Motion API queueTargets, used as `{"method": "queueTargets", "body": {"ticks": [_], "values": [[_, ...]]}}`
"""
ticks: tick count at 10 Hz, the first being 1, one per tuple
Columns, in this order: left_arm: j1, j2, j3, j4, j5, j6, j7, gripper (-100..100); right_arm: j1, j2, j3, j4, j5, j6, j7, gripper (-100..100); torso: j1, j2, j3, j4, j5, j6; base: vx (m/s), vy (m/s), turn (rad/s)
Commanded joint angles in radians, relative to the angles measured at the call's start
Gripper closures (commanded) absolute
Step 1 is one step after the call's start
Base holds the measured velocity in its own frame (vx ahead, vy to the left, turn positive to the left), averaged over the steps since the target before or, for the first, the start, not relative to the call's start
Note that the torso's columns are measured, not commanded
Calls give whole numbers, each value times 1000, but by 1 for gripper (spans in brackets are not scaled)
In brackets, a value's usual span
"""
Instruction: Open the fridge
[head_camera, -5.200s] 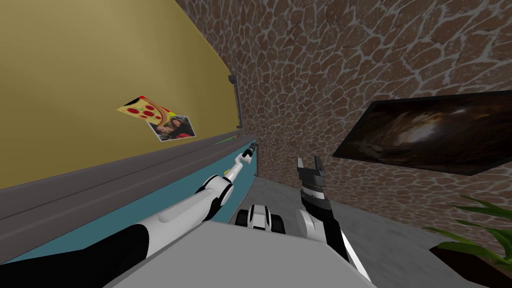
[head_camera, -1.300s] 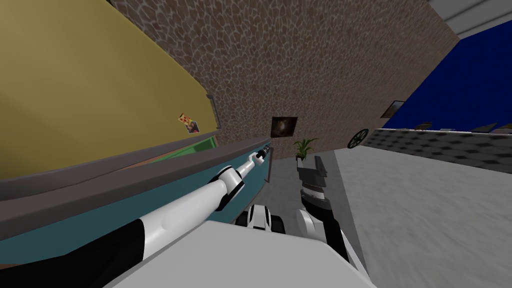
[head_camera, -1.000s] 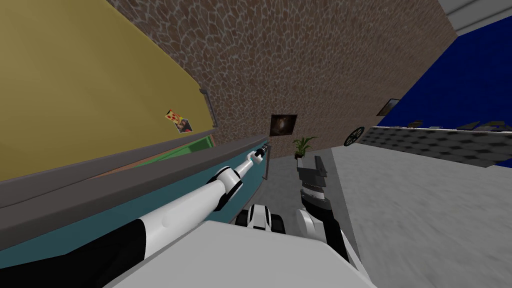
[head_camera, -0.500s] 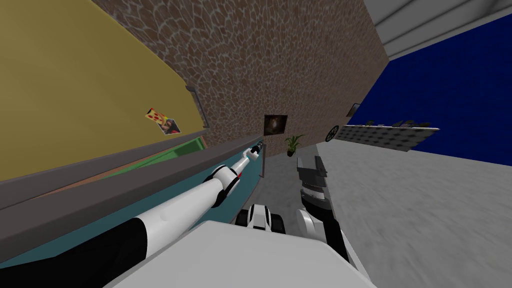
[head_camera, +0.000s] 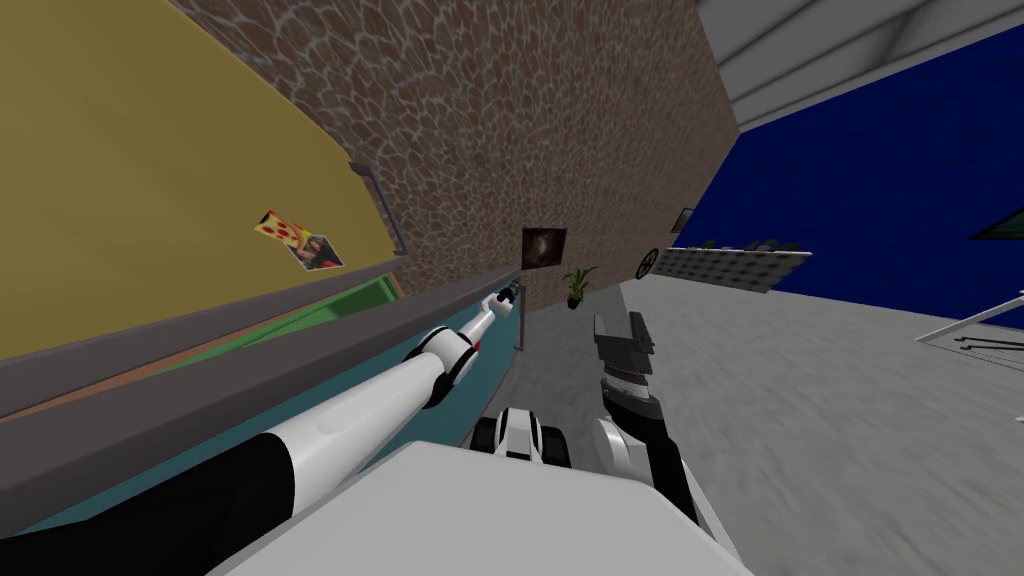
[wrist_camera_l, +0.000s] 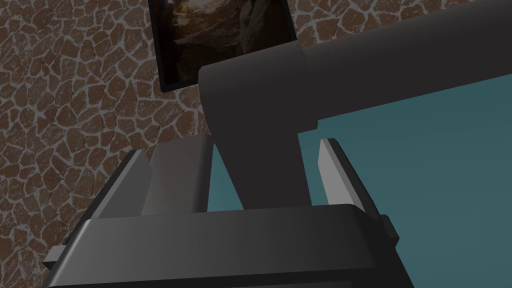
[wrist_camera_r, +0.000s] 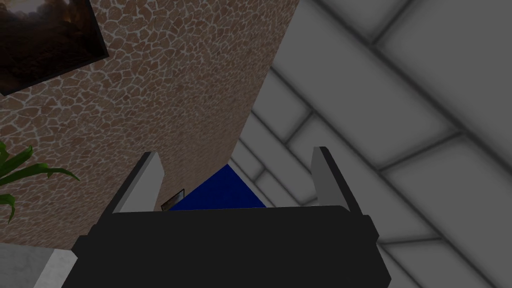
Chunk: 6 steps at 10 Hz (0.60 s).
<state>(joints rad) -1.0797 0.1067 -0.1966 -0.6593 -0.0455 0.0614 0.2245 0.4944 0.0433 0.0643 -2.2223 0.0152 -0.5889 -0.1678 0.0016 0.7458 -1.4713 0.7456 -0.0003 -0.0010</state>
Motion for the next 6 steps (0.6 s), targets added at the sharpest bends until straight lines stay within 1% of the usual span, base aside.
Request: {"method": "queueTargets", "body": {"ticks": [1,6], "values": [[2,0,-1,-3,0,5,0,0,0,0,0,0,0,0,0,0,0,0,0,-2,0,0,6,-3,-11],[8,-4,-3,2,1,8,1,0,0,0,0,0,0,0,0,0,-1,-5,-3,-5,1,0,1,-1,-2]]}}
